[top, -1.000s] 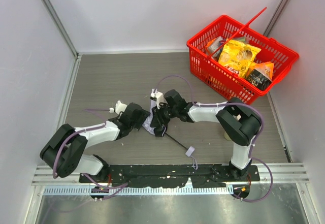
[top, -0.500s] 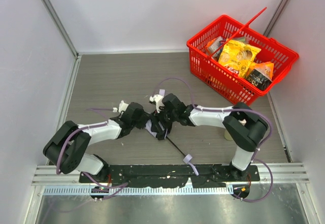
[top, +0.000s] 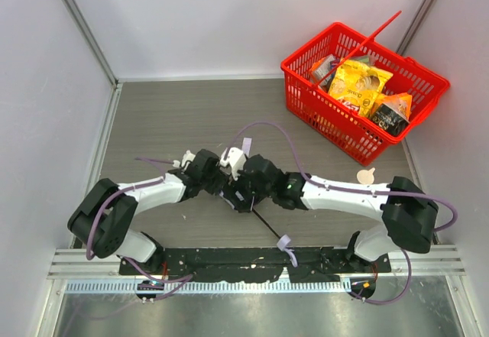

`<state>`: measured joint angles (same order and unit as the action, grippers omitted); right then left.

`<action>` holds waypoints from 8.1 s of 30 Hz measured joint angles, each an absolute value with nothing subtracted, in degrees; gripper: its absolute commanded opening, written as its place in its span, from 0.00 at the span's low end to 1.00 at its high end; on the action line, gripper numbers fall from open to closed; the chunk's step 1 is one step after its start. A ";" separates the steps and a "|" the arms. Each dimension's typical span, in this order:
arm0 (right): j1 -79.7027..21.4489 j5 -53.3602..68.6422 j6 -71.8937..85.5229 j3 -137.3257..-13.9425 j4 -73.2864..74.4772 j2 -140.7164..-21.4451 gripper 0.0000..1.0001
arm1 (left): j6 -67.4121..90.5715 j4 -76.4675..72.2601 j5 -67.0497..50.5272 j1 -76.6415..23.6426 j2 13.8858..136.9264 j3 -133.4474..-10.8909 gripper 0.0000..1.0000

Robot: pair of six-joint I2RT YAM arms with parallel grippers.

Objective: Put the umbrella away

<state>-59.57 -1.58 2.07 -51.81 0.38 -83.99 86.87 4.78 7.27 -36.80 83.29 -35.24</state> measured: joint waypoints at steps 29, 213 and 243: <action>-68.20 -27.35 -7.33 -46.35 -20.82 -103.22 0.01 | 87.77 12.40 4.84 -36.40 85.97 -39.94 0.00; -49.15 22.17 8.60 -38.02 -25.56 -95.09 0.01 | 77.21 6.46 4.89 -40.03 78.19 -33.10 0.60; -51.44 18.46 12.58 -43.22 -14.92 -95.11 0.64 | 80.93 3.46 5.30 -40.01 79.09 -31.83 0.00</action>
<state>-51.44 18.46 12.58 -43.22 -14.92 -95.11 80.93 3.46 5.30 -40.01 79.09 -31.83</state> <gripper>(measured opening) 0.481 0.539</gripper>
